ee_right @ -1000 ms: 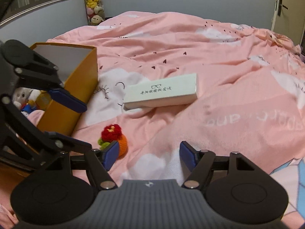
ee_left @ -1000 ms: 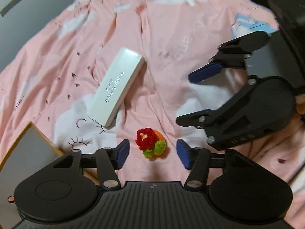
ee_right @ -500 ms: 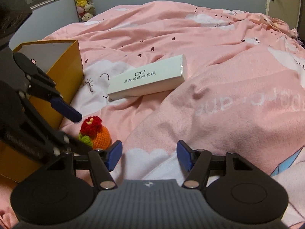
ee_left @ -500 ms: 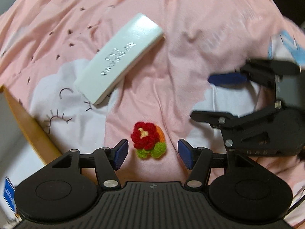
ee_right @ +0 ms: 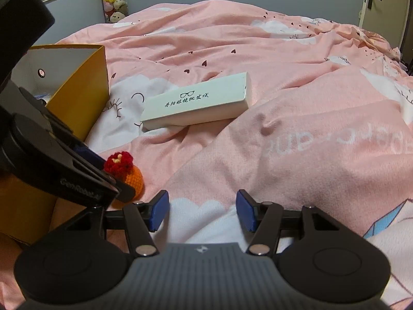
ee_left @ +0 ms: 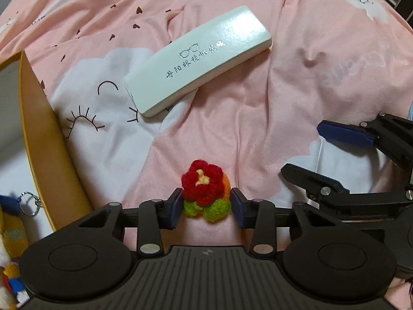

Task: Organize objects
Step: 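Grasp the crocheted flower with the left tool while the right tool grasps the white glasses case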

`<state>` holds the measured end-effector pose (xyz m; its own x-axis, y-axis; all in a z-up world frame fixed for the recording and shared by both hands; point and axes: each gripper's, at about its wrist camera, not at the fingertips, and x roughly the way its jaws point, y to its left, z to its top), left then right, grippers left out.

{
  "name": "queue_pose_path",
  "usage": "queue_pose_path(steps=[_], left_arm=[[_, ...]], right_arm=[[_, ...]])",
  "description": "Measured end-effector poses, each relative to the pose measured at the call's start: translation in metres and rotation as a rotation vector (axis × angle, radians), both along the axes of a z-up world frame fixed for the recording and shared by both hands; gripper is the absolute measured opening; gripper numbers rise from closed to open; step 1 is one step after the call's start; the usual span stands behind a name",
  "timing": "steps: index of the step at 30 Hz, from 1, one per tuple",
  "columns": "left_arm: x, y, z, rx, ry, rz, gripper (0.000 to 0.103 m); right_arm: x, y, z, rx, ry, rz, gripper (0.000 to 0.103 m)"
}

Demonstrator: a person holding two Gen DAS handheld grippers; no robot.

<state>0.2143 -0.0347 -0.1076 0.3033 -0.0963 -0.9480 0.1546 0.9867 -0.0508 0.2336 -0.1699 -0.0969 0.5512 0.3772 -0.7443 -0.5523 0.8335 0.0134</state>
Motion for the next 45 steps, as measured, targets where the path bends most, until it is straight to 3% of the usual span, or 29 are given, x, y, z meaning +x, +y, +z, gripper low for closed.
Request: queue_pose_path(steps=[6, 13, 18, 24, 32, 40, 45], left_arm=[[-0.01, 0.001, 0.0, -0.004, -0.086, 0.011, 0.042], [-0.022, 0.011, 0.019, -0.053, -0.165, 0.029, 0.042], [-0.023, 0.021, 0.043, -0.056, -0.23, 0.055, 0.042], [-0.013, 0.035, 0.062, -0.049, -0.286, 0.089, 0.042], [0.01, 0.043, 0.068, 0.002, -0.311, 0.089, 0.042], [0.023, 0.048, 0.061, 0.001, -0.29, 0.08, 0.042], [0.031, 0.053, 0.057, -0.022, -0.283, 0.092, 0.042]], right_arm=[[-0.004, 0.006, 0.0, -0.036, -0.023, 0.004, 0.06], [-0.015, 0.014, 0.014, -0.078, -0.09, 0.04, 0.049], [-0.016, 0.024, 0.034, -0.122, -0.157, 0.13, 0.04], [-0.007, 0.049, 0.047, -0.257, -0.308, 0.286, 0.04], [0.025, 0.086, 0.021, -0.44, -0.397, 0.544, 0.046], [0.05, 0.098, -0.005, -0.594, -0.441, 0.676, 0.048], [0.046, 0.107, -0.023, -0.687, -0.536, 0.773, 0.053]])
